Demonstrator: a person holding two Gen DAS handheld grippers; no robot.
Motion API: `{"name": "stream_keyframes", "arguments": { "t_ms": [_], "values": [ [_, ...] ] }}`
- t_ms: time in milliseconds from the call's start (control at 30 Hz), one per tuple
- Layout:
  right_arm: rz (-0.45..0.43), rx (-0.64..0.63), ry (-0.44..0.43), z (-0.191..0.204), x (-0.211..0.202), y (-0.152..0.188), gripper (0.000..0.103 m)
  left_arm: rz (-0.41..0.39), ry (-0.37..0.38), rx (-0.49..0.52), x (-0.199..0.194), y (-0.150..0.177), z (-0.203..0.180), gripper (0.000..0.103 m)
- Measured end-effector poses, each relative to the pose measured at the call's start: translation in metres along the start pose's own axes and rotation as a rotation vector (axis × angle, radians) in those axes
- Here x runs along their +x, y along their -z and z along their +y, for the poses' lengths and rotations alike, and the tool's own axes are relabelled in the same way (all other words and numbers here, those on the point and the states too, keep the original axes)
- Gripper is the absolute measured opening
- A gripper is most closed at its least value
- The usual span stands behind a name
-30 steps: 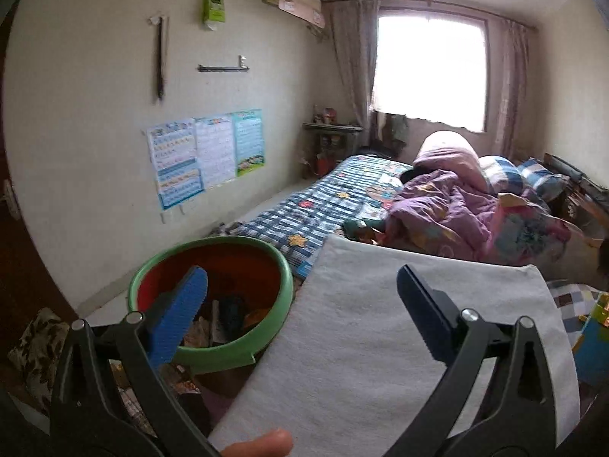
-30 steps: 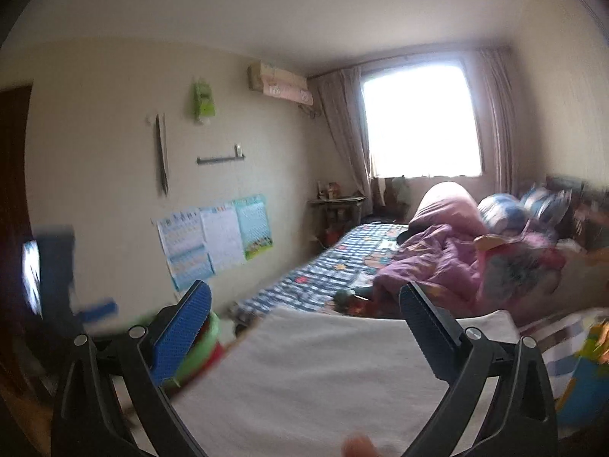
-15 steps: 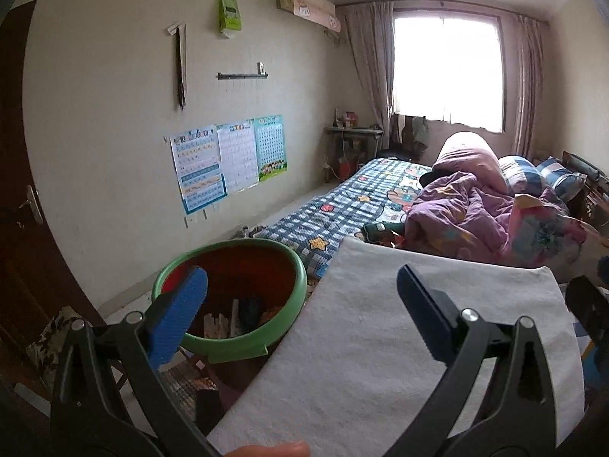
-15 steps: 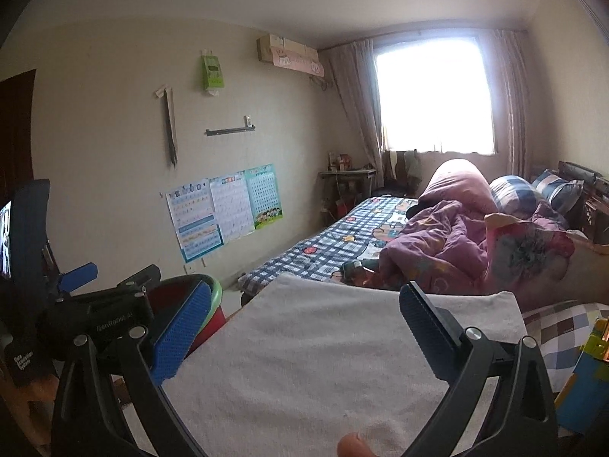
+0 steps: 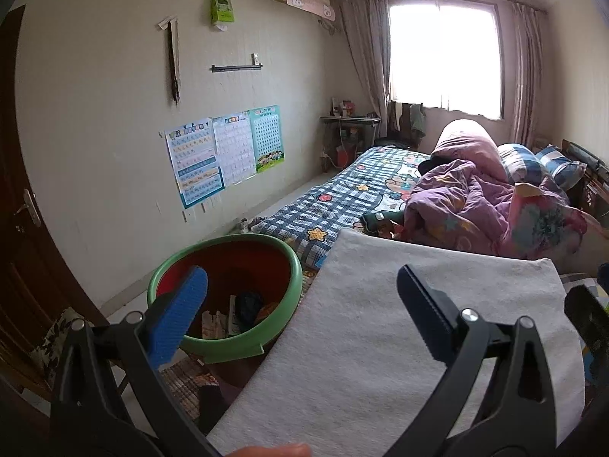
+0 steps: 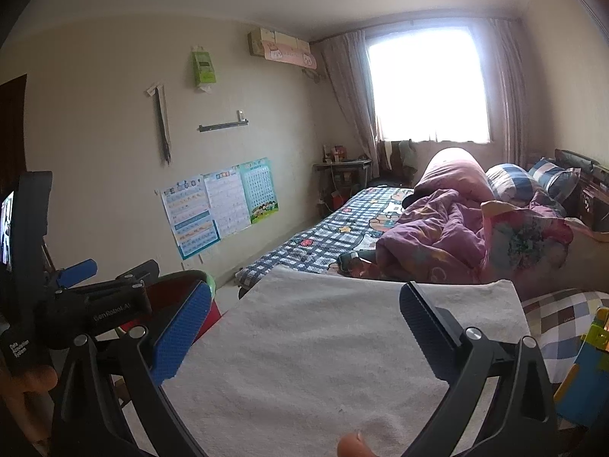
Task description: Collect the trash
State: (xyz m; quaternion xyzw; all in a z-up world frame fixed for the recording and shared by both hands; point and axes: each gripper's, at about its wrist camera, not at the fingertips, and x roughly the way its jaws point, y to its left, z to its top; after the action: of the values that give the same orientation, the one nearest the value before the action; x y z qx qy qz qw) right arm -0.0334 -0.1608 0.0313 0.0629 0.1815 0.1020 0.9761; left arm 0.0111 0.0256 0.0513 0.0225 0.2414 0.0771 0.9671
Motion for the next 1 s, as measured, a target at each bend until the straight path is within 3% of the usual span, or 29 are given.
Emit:
{"name": "stream_keyframes", "arguments": {
  "t_ms": [767,933,1000],
  "values": [
    [0.079,0.005,0.019,-0.012,0.017,0.017,0.096,0.050,0.017,-0.013,0.012,0.003,0.004,0.098],
    [0.145,0.014,0.048,-0.026,0.027,0.032,0.096,0.091,0.000,0.001,0.016,0.006,0.002,0.098],
    [0.200,0.029,0.098,-0.042,0.035,0.045,0.096,0.101,0.000,0.009,0.017,0.009,0.004,0.098]
  ]
}}
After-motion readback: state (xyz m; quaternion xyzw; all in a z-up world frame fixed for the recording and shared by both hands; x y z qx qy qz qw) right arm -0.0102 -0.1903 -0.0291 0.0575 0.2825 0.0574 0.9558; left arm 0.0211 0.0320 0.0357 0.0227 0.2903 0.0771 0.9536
